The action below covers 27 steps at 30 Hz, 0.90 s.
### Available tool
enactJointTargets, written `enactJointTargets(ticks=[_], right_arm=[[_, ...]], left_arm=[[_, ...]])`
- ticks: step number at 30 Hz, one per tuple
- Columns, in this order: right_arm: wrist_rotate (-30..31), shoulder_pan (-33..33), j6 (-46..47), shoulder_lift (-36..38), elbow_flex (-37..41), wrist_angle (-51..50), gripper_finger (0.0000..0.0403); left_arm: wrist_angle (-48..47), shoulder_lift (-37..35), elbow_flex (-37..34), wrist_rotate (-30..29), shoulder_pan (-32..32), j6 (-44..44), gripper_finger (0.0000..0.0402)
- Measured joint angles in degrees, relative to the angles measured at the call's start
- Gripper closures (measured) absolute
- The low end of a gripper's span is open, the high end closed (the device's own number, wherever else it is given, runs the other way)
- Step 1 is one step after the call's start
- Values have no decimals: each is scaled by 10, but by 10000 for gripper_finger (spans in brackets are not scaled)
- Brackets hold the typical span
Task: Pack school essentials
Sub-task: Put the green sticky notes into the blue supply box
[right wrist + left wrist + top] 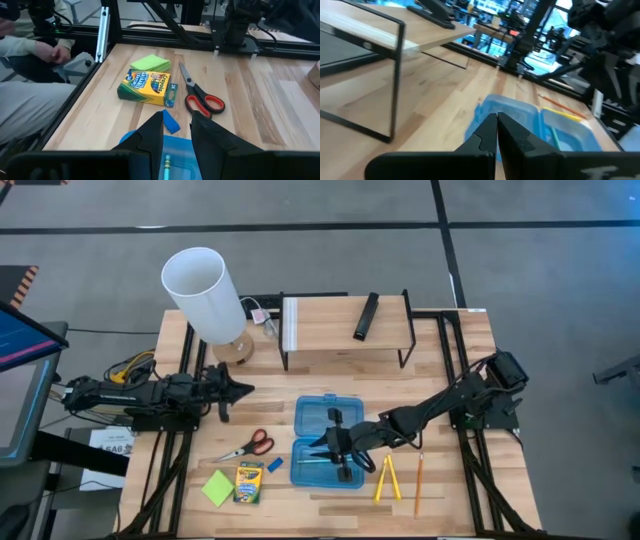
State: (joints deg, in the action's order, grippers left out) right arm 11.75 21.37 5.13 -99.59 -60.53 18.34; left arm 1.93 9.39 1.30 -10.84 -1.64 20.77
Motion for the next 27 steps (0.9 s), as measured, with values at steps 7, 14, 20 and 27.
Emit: enactJointTargets(ticks=[7,14,20,27], right_arm=[[-28,-3,-7,0,0,2,285],[-29,-5,-13,0,0,-9,285],[-29,-5,-13,0,0,-25,285],[-28,-5,-10,13,13,-40,285]], left_arm=[[0,0,0,16,0,5,401],[0,0,0,17,0,3,401],[-1,0,0,21,0,0,401],[-13,0,0,28,0,0,401]])
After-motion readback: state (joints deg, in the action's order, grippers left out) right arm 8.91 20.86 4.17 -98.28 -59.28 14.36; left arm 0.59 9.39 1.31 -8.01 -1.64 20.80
